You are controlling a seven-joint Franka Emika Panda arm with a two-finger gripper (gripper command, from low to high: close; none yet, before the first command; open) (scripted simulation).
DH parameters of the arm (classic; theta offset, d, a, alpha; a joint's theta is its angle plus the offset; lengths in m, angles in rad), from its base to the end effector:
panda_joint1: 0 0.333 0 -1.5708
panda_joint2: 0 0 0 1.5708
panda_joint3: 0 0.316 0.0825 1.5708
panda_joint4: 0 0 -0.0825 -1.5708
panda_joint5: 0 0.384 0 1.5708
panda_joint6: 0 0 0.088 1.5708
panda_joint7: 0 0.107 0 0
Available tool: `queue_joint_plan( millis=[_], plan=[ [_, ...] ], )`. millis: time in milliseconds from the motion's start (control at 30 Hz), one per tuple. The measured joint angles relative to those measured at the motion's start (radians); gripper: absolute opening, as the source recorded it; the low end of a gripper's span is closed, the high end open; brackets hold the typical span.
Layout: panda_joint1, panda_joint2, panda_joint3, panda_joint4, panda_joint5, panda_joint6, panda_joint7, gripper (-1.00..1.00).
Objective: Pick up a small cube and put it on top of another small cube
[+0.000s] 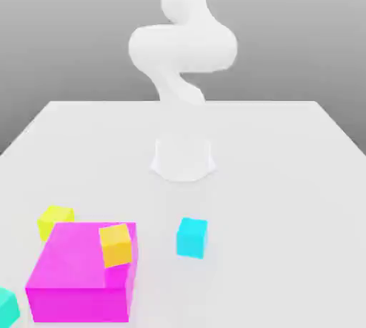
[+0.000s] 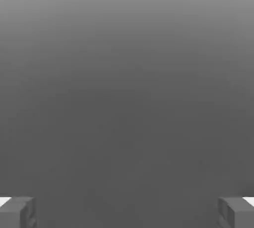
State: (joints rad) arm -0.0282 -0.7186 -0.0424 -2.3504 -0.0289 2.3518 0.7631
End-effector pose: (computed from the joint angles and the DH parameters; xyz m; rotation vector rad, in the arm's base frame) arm 0.3780 -0.0323 0.6614 -2.5062 1.0909 -0.9654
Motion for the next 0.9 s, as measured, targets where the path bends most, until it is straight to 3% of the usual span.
queue_joint_plan(
  millis=[300,500,667,867,900],
  plan=[
    [-0.120,0.332,-0.207,-0.199,-0.077,0.213,-0.177,0.00],
    [-0.189,0.549,-0.355,-0.328,-0.057,0.352,-0.342,0.00],
    [-0.269,0.744,-0.423,-0.426,0.083,0.469,-0.558,0.00],
    [-0.442,0.970,-0.189,-0.395,0.381,0.630,-0.795,0.00],
    [-0.479,0.999,-0.147,-0.389,0.408,0.654,-0.816,-1.00]
  ],
)
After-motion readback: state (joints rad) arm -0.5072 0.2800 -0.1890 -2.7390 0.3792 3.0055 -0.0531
